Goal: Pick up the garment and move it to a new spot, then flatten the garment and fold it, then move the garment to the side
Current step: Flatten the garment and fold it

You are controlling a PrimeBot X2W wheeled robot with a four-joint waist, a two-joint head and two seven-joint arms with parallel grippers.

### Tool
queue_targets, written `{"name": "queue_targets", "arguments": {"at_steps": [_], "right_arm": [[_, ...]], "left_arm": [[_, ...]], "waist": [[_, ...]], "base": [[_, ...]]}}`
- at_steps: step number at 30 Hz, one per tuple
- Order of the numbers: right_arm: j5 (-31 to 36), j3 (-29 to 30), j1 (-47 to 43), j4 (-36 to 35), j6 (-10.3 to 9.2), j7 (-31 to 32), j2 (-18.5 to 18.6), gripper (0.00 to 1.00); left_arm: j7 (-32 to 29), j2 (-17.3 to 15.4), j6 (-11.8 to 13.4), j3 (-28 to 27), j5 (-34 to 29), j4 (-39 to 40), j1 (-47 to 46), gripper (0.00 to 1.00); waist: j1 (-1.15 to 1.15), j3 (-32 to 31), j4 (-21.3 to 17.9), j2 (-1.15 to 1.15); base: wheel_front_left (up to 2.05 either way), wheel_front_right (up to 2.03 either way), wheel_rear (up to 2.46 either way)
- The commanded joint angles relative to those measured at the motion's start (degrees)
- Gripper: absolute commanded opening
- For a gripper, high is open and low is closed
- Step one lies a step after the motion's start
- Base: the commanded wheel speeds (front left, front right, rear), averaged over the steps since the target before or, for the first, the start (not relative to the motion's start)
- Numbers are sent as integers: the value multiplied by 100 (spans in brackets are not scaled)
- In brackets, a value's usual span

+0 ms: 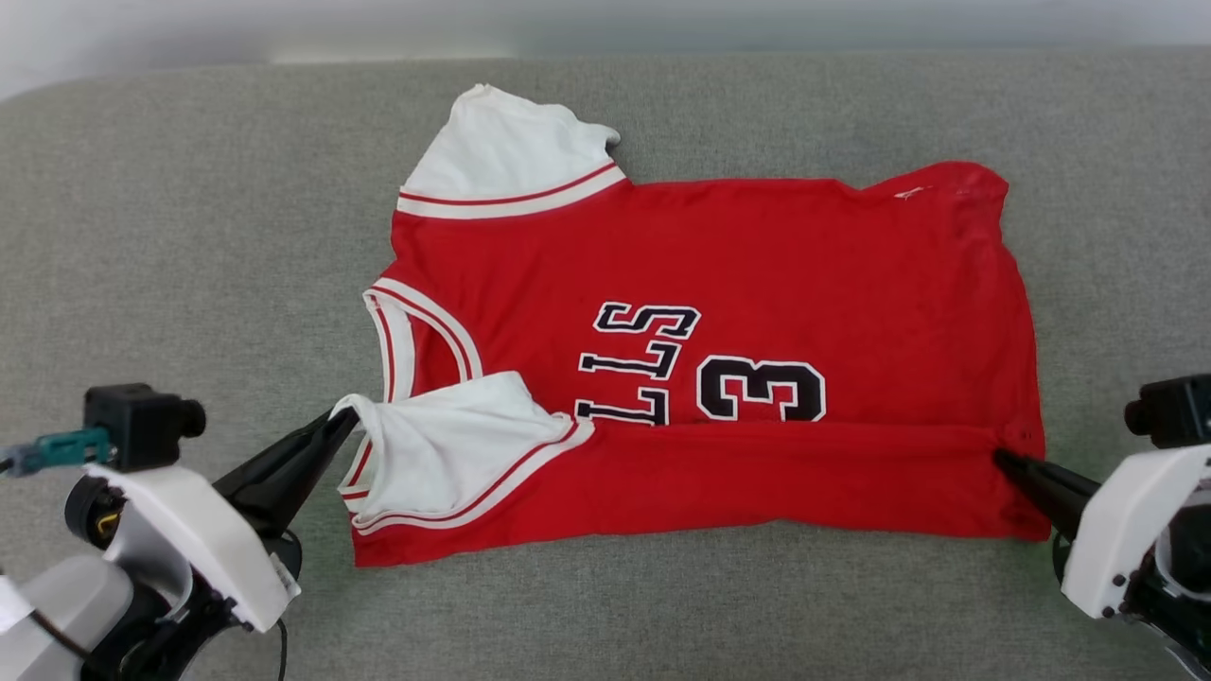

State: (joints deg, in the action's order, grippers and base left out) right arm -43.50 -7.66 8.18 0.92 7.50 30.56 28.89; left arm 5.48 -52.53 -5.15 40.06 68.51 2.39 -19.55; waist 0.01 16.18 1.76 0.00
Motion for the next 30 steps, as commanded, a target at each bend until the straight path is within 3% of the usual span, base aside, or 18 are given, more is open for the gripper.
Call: {"name": "queue_targets", "arguments": {"at_steps": [1,10,11,12,13,14,22,30], "right_arm": [[117,-78,223,156,-2,65,-80,0],[576,-391,708,833,-4,24,-203,0],[632,-371,745,892,-6,-32,-231,71],[635,-357,762,977,-5,-35,-280,100],[701,-382,781,1027,-6,-35,-287,100],[766,-414,796,1045,-6,-76,-276,100],[1081,-543,680,999,-2,-440,-283,100],[1770,-74,184,830,-2,-128,-447,100]], "left_arm": [[-109,138,-58,89,-124,-287,-254,0],[-165,726,-143,426,-530,-1338,-777,0],[-85,794,-113,429,-580,-1468,-817,0],[21,882,-74,416,-633,-1609,-839,37],[161,981,-8,370,-653,-1751,-849,87],[283,1066,29,329,-653,-1884,-847,100],[775,1441,296,256,-777,-2493,-618,100],[942,1544,1107,-49,-885,-2023,99,100]], "waist": [[-1,125,-16,0],[-1,250,-26,0],[-1,243,-27,0],[-1,226,-24,0],[-1,195,-20,0],[-1,158,-25,0],[-1,-291,-38,0],[-1,-790,-79,0]], "base": [[0,0,0],[0,0,0],[0,0,0],[0,0,0],[0,0,0],[0,0,0],[0,0,0],[0,0,0]]}}
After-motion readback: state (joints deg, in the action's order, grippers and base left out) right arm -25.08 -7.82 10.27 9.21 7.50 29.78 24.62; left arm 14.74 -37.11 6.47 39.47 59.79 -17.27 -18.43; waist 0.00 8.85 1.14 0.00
